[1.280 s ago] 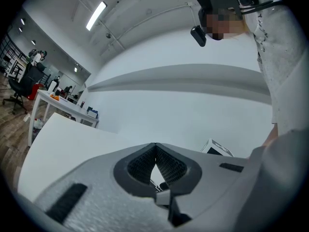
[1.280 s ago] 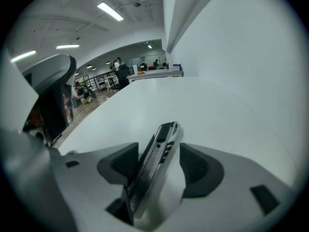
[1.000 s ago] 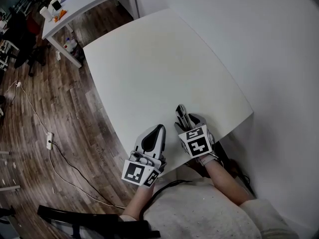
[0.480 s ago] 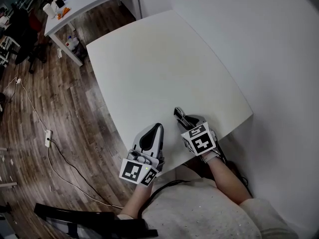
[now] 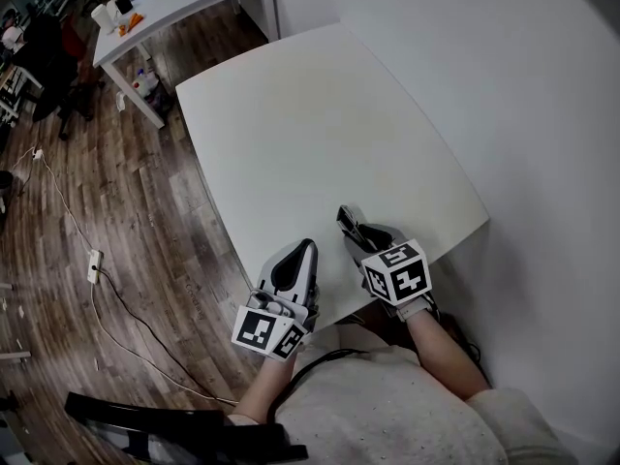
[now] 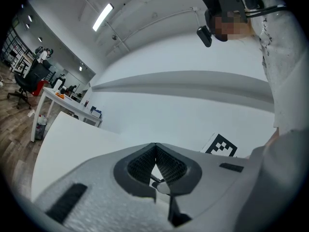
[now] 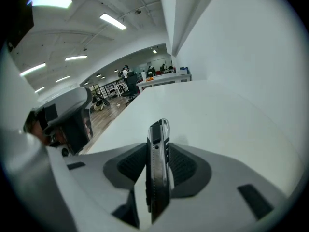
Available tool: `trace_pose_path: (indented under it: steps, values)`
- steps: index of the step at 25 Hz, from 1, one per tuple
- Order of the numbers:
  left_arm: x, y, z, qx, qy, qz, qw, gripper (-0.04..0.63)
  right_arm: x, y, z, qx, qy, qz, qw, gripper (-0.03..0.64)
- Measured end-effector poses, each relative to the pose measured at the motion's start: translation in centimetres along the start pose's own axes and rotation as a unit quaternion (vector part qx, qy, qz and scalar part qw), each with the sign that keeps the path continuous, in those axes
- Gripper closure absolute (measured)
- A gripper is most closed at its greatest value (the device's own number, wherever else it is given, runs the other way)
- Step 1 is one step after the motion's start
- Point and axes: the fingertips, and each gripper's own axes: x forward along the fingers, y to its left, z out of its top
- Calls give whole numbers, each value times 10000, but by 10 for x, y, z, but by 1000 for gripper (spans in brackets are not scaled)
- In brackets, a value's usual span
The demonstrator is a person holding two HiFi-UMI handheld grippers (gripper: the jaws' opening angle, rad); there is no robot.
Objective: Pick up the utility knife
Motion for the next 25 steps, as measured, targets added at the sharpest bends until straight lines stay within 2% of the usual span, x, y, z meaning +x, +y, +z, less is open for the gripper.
trace_pose_path:
  steps: [12, 25]
  values:
    - [-10, -8, 44, 85, -111, 69, 9999, 589, -46, 33, 61, 567, -1017, 429, 9923, 477]
    - [-14, -16, 83, 284, -292, 51, 9992, 589, -85, 57, 109, 478, -1702, 640, 9822, 477]
